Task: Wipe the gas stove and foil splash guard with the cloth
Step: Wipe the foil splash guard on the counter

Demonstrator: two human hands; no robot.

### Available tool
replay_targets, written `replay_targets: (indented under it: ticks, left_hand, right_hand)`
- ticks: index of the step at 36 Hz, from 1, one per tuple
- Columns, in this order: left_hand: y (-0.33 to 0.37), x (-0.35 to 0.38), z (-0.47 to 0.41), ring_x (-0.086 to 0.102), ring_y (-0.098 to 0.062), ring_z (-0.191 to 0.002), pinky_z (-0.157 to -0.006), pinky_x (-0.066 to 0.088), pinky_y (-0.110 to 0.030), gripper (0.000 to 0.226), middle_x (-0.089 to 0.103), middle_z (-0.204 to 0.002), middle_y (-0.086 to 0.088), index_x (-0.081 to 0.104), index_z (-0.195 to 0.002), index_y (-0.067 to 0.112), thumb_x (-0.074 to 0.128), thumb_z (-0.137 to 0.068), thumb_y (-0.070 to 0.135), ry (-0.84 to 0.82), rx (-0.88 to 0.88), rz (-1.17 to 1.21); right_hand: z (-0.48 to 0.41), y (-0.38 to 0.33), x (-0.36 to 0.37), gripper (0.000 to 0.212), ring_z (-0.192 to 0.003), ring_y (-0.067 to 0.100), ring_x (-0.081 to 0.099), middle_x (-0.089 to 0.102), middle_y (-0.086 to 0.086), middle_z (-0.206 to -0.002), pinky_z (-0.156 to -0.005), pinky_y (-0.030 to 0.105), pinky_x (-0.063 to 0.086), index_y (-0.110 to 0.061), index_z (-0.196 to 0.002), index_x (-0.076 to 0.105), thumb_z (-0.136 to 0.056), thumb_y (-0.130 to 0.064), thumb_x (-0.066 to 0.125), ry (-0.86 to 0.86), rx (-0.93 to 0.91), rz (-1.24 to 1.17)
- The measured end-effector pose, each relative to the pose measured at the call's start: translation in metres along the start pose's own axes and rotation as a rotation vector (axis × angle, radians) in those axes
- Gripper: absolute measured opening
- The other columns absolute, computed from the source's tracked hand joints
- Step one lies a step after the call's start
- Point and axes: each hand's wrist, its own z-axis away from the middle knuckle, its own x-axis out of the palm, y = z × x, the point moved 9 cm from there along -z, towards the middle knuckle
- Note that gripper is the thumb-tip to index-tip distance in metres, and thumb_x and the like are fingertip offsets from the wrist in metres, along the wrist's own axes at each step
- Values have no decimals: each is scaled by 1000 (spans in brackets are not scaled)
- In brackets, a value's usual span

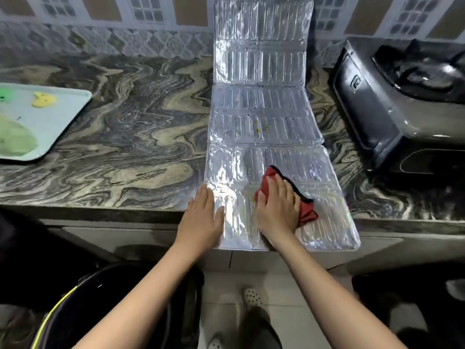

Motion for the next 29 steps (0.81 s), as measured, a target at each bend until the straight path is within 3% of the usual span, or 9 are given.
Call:
replay_targets:
  ticks: [5, 11, 15, 23, 29]
  left_hand:
    - [-25, -18, -2, 5, -13, -145, -116, 2, -30, 58, 9, -157, 1, 17, -148, 16, 29, -96, 39, -49, 112, -13]
    - [-38, -15, 0, 2, -11, -145, -112, -4, -24, 68, 5, -157, 3, 9, -148, 20, 18, -87, 48, -87, 192, -21]
    - [-40, -15, -1, 3, -10, -144, -112, -4, -22, 79, 4, -156, 4, 9, -148, 20, 3, -80, 59, -81, 219, -39]
    - [-37, -15, 2, 0, -10, -144, -115, -3, -26, 53, 2, -157, 1, 8, -148, 15, 27, -101, 30, -52, 199, -67]
    - [-39, -14, 2, 0, -9, -144, -114, -6, -25, 53, 3, -157, 2, 10, -148, 16, 24, -100, 32, 5, 170, -71]
  right_hand:
    - [3, -12, 5, 48, -143, 18, 12, 21, -3, -155, -115, 41, 6, -23, -142, 29, -96, -35, 34, -12, -23, -7]
    - [0, -22, 8, 46, -142, 19, 14, 23, -2, -154, -114, 41, 7, -20, -138, 35, -94, -30, 39, -1, 24, -21]
    - [4, -50, 17, 43, -141, 18, 16, 26, -2, -152, -114, 40, 7, -20, -135, 40, -93, -30, 41, -37, -104, -40]
    - [27, -88, 36, 45, -140, 16, 21, 30, -4, -151, -114, 38, 9, -22, -136, 41, -91, -30, 43, -118, -376, -45]
    - [38, -92, 40, 46, -140, 15, 23, 33, -4, -149, -113, 37, 10, -22, -135, 43, -89, -29, 46, -109, -435, -42]
